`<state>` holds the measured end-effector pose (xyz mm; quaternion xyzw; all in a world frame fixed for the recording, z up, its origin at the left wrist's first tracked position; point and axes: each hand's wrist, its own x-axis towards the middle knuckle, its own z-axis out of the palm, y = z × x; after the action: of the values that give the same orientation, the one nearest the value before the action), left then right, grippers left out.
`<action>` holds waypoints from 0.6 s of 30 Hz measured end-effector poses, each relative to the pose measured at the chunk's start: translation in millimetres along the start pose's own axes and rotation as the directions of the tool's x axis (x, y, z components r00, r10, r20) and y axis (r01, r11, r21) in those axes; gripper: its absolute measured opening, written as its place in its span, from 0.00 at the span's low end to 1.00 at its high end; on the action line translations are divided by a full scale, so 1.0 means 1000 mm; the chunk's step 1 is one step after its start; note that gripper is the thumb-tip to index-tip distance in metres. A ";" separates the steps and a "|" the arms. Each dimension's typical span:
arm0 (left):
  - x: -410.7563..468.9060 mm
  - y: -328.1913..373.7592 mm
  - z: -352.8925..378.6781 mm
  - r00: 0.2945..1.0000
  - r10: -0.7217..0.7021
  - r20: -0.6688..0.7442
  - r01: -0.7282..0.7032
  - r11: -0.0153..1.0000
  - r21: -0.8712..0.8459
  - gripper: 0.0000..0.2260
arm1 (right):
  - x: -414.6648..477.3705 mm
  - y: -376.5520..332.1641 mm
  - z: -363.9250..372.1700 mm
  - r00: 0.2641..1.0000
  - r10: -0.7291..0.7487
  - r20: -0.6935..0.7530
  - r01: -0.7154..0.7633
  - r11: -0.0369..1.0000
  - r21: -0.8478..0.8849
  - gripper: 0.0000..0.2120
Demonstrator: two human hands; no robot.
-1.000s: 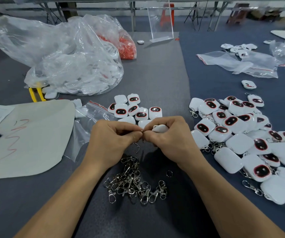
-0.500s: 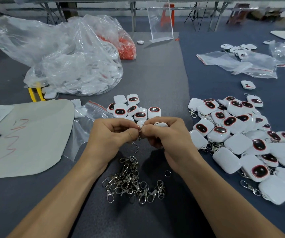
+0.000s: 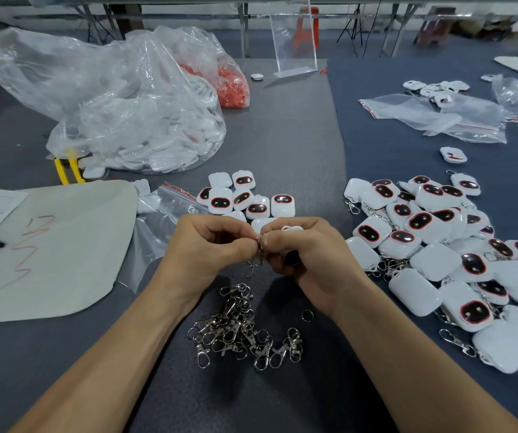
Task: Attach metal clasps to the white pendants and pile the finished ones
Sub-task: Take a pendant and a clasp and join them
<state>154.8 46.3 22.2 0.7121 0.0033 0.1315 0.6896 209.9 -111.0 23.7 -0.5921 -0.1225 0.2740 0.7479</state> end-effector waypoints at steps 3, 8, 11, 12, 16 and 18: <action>0.000 0.000 0.000 1.000 0.006 -0.008 -0.006 1.000 0.029 0.10 | -0.001 0.000 0.000 1.000 -0.005 0.001 0.005 1.000 -0.007 0.03; -0.002 -0.004 0.002 0.996 0.030 -0.088 -0.025 0.998 0.057 0.04 | -0.002 -0.001 0.001 0.999 -0.026 0.034 0.028 0.998 -0.064 0.05; 0.000 -0.005 0.003 0.978 0.097 -0.183 -0.078 0.991 0.110 0.10 | -0.002 0.000 0.001 0.999 -0.042 0.019 0.045 0.987 -0.155 0.09; 0.002 -0.005 0.002 0.968 0.122 -0.220 -0.092 0.986 0.140 0.12 | -0.002 0.001 0.001 0.999 -0.036 0.000 0.036 0.984 -0.177 0.09; 0.003 -0.006 -0.006 0.947 0.189 -0.261 -0.105 0.947 0.304 0.13 | 0.001 0.002 -0.003 0.998 0.010 -0.055 -0.023 0.971 -0.236 0.23; 0.003 -0.008 -0.006 0.954 0.163 -0.252 -0.053 0.918 0.393 0.13 | 0.001 0.001 -0.004 0.997 -0.011 -0.071 -0.011 0.954 -0.298 0.22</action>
<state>157.8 53.5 14.6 0.8058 0.0866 0.2659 0.5221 212.5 -113.8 21.1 -0.7077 -0.1354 0.2309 0.6539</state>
